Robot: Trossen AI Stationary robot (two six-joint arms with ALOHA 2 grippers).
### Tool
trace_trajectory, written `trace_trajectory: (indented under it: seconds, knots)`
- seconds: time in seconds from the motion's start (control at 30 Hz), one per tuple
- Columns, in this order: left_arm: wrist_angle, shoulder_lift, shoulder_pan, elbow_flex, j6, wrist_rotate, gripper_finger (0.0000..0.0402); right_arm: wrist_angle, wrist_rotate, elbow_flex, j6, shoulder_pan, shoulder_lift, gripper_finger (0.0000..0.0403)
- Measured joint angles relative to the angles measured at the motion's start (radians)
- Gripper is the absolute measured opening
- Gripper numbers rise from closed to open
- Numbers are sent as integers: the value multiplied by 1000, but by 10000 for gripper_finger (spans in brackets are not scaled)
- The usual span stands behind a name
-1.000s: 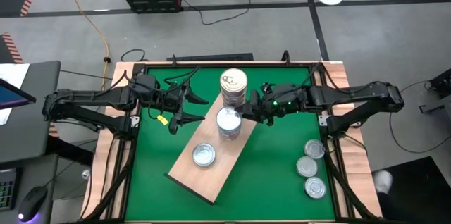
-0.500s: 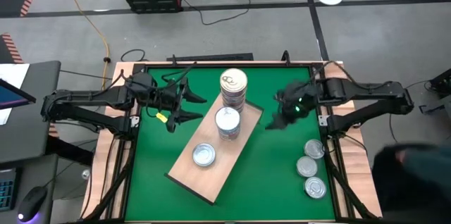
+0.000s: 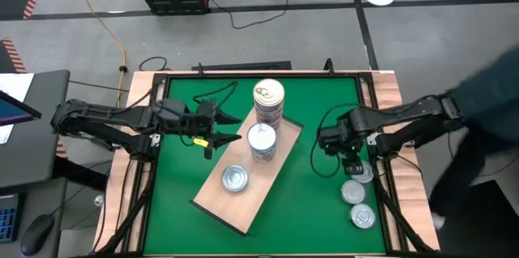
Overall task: Stack canned seafood by type on shelf
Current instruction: Stack the green white tuna can on top of other the green tuna can on the shelf
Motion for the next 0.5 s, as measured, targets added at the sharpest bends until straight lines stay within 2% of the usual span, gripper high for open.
trace_trajectory:
  seconds: [0.13, 0.3, 0.37, 0.5]
  knots:
    - [-1, 17, -94, 6, -21, -210, 244, 127, -24, -146, 6, 32, 2, 254]
    - [-113, 18, -208, 77, -111, -444, 244, 287, -41, -284, 69, 123, -35, 230]
    - [-164, 21, -250, 109, -127, -494, 244, 351, -39, -324, 68, 168, -46, 216]
    - [-173, 19, -290, 165, -154, -511, 244, 424, -33, -402, 61, 238, -46, 191]
